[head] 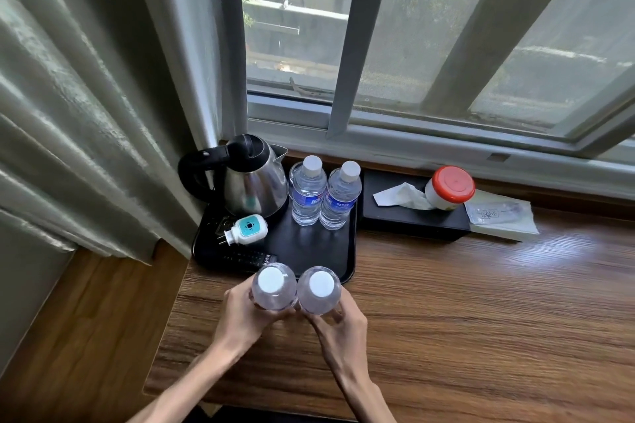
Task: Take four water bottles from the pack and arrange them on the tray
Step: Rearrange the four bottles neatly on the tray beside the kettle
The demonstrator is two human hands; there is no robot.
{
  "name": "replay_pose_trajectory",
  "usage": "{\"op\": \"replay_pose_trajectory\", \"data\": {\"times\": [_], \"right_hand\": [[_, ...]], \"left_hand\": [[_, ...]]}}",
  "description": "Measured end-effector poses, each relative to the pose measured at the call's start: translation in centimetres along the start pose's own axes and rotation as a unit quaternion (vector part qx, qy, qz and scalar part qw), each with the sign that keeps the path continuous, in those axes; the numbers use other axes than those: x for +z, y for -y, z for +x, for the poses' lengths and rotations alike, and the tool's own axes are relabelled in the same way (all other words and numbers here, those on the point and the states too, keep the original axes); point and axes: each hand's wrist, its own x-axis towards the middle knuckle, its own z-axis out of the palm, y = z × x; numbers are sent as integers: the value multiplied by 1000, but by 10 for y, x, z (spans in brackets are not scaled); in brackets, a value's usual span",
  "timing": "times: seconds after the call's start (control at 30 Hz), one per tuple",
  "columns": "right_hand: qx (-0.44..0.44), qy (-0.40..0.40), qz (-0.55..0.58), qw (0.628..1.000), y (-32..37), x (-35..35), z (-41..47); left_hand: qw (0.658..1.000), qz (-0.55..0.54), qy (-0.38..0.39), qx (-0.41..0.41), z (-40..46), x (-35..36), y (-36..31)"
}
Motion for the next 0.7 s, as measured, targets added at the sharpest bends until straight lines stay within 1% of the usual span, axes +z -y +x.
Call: {"op": "replay_pose_trajectory", "data": {"times": [0.2, 0.4, 0.7], "right_hand": [[-1, -40, 21, 999, 20, -17, 31], [26, -57, 33, 997, 29, -21, 82], [54, -56, 20, 997, 3, -10, 112]], "left_hand": [[998, -38, 6, 41, 22, 0, -38], [998, -28, 10, 63, 64, 18, -66], [997, 8, 9, 78, 88, 36, -60]]}}
